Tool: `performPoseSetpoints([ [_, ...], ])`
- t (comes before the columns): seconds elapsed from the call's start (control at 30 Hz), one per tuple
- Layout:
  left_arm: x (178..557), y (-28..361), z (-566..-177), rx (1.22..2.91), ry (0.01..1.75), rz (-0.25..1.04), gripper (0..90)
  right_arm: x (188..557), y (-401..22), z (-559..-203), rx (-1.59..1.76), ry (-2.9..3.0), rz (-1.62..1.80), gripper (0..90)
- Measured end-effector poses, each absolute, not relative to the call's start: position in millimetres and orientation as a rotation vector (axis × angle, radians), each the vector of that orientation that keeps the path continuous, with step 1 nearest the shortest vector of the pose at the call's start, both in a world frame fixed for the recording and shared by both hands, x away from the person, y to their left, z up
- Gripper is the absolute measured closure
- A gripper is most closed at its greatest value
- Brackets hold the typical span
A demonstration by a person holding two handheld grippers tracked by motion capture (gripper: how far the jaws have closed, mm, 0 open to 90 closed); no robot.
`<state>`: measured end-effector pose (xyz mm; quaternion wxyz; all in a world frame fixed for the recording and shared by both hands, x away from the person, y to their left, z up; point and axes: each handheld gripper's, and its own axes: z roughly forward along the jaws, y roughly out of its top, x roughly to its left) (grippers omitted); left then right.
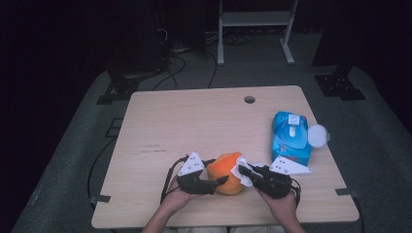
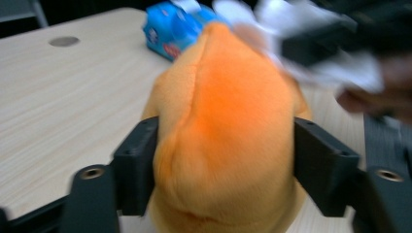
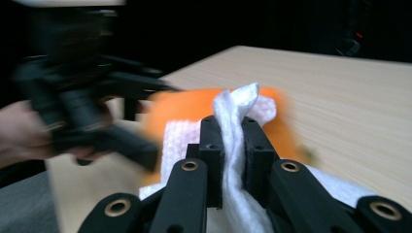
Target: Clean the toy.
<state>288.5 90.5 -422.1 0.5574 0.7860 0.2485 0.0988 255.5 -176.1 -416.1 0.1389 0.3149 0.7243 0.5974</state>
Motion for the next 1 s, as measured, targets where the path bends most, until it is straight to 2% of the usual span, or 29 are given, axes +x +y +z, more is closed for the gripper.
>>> performPoseSetpoints([
  [0.1,287.6,93.1,-418.3,1.85,0.574,0.226,35.7,247.6,-161.5,-411.7,0.801,2.138,1.655,80.9],
  [0.2,289.2,97.2,-419.2,1.854,0.568,0.212,33.8,255.1,-169.7,-415.9,0.853,2.116,1.655,80.8],
  [0.33,292.4,89.4,-426.2,1.888,0.575,0.231,16.8,263.8,-180.6,-424.0,0.948,2.095,1.652,80.8],
  [0.37,292.4,89.4,-426.2,1.888,0.575,0.231,15.7,263.8,-180.6,-424.0,0.948,2.095,1.652,80.8],
  [0.57,289.0,83.8,-429.7,1.911,0.558,0.265,28.3,254.3,-165.5,-415.9,0.836,2.134,1.652,80.8],
  [0.63,289.9,86.3,-429.7,1.911,0.555,0.253,28.0,259.0,-171.2,-416.9,0.876,2.11,1.634,80.7],
  [0.77,292.6,83.6,-432.5,1.884,0.588,0.219,22.0,270.8,-188.4,-430.4,0.976,2.08,1.559,80.7],
  [1.0,285.3,78.0,-432.4,1.931,0.535,0.243,28.3,257.4,-169.9,-416.7,0.845,2.154,1.662,80.9],
])
